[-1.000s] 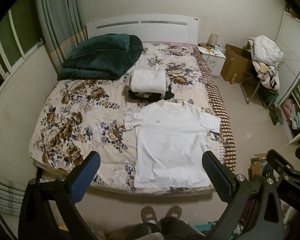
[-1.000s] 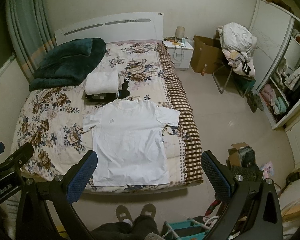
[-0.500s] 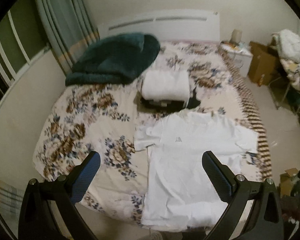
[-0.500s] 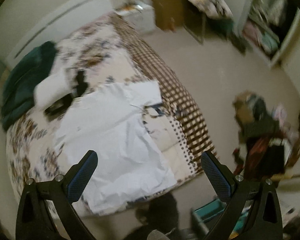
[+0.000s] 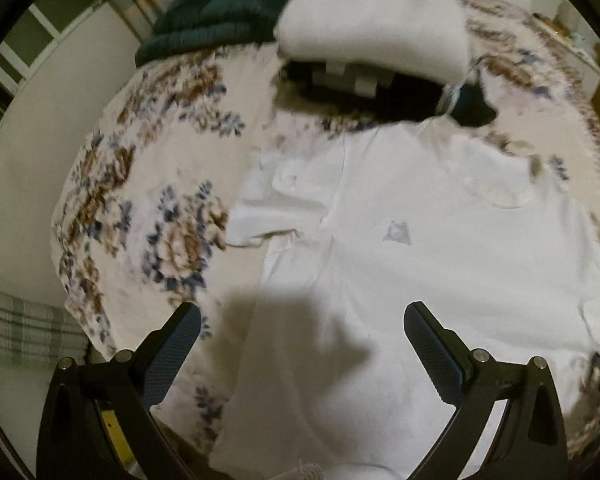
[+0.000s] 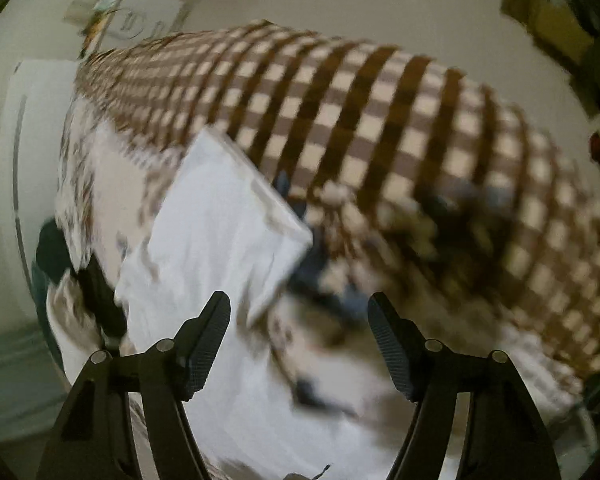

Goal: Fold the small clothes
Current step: 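Lower both tools to the white T-shirt and grasp its hem edges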

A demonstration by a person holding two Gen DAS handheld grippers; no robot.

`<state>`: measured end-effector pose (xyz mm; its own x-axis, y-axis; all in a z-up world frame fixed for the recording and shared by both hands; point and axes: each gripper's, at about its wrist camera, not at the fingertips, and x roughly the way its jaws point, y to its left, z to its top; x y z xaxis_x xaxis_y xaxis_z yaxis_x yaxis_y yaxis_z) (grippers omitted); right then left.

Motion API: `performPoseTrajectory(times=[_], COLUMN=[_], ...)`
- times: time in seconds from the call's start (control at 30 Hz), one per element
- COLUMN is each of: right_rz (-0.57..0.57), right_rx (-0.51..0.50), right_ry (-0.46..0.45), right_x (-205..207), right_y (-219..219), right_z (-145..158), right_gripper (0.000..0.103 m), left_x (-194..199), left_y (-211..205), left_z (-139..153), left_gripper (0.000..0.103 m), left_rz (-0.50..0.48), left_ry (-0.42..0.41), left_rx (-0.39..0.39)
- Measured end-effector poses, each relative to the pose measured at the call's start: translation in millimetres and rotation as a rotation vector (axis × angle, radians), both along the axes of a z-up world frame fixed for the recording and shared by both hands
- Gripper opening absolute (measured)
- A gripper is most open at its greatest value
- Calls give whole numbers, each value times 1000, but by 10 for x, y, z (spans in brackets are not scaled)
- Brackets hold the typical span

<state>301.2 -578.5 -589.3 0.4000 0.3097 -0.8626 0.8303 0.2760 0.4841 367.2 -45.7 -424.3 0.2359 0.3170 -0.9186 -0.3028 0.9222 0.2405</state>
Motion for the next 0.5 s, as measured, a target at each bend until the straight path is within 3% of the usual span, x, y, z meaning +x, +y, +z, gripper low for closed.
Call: performPoseTrajectory(times=[0.1, 0.17, 0.2, 0.23, 0.37, 0.5], right_rz=[-33, -40, -21, -19, -13, 211], right_rx=[9, -32, -79, -115, -244, -430], right_ry=[-41, -87, -75, -73, -87, -113], right_x=[220, 350, 424, 460, 553, 864], right_y=[21, 93, 142, 170, 263, 748], right_z=[-216, -218, -178, -135, 240, 802], right_gripper=[72, 47, 13, 8, 7, 7], left_x=[154, 239, 276, 295, 344, 311], left_y=[48, 55, 67, 89, 237, 490], left_z=[-359, -524, -589, -624, -689, -640], left_gripper=[103, 103, 103, 103, 103, 103], left_rz=[18, 13, 8, 5, 20, 47], left_ry=[34, 43, 44, 44, 41, 21], left_rx=[-12, -17, -17, -15, -39, -52])
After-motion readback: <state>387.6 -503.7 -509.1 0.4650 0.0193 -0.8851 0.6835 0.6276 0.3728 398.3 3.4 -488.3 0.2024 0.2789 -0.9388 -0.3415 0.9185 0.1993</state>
